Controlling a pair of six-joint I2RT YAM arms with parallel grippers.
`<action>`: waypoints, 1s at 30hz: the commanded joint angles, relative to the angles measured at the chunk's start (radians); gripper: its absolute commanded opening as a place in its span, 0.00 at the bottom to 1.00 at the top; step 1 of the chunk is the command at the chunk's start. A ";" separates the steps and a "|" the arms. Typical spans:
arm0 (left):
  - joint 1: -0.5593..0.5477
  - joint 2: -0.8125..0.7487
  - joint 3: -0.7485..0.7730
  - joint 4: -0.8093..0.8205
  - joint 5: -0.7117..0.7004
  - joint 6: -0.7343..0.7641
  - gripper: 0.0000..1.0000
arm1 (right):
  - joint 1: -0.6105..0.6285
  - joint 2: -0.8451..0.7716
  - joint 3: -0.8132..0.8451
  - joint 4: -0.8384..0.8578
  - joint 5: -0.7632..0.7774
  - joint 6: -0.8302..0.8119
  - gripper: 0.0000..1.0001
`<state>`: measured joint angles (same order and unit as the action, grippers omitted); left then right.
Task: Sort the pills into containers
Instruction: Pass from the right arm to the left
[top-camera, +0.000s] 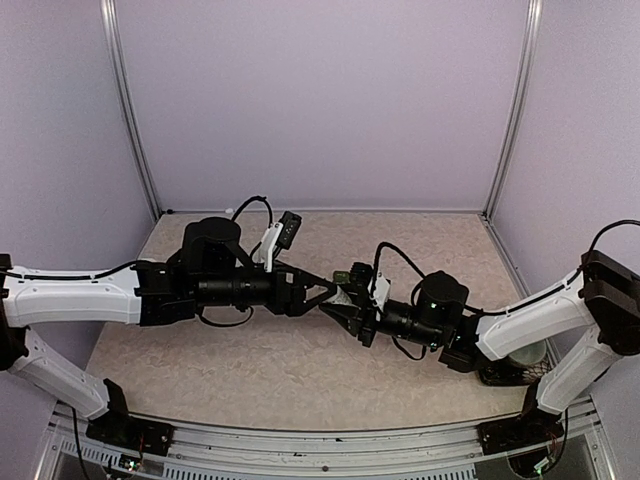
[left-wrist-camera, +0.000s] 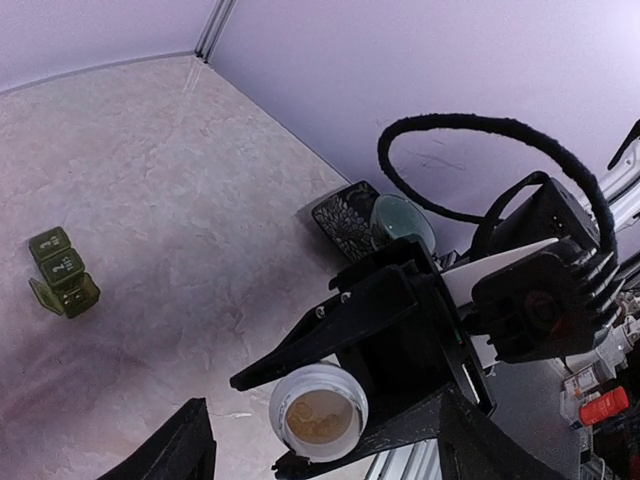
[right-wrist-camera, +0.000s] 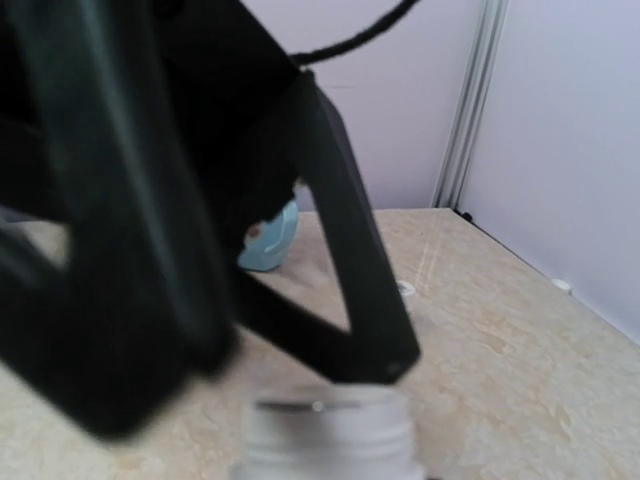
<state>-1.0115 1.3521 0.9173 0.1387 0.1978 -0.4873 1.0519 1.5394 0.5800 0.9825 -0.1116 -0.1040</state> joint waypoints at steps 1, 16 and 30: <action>-0.005 0.014 0.026 0.017 0.020 0.012 0.72 | 0.016 -0.037 0.027 -0.014 -0.007 -0.010 0.04; -0.004 0.010 0.004 0.047 0.076 0.043 0.32 | 0.027 -0.052 0.071 -0.101 -0.061 0.021 0.04; -0.010 -0.032 -0.044 0.099 0.136 0.080 0.13 | 0.023 -0.077 0.097 -0.173 -0.118 0.092 0.21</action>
<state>-1.0050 1.3418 0.8814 0.1741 0.2749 -0.4393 1.0649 1.4860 0.6334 0.8116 -0.1890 -0.0429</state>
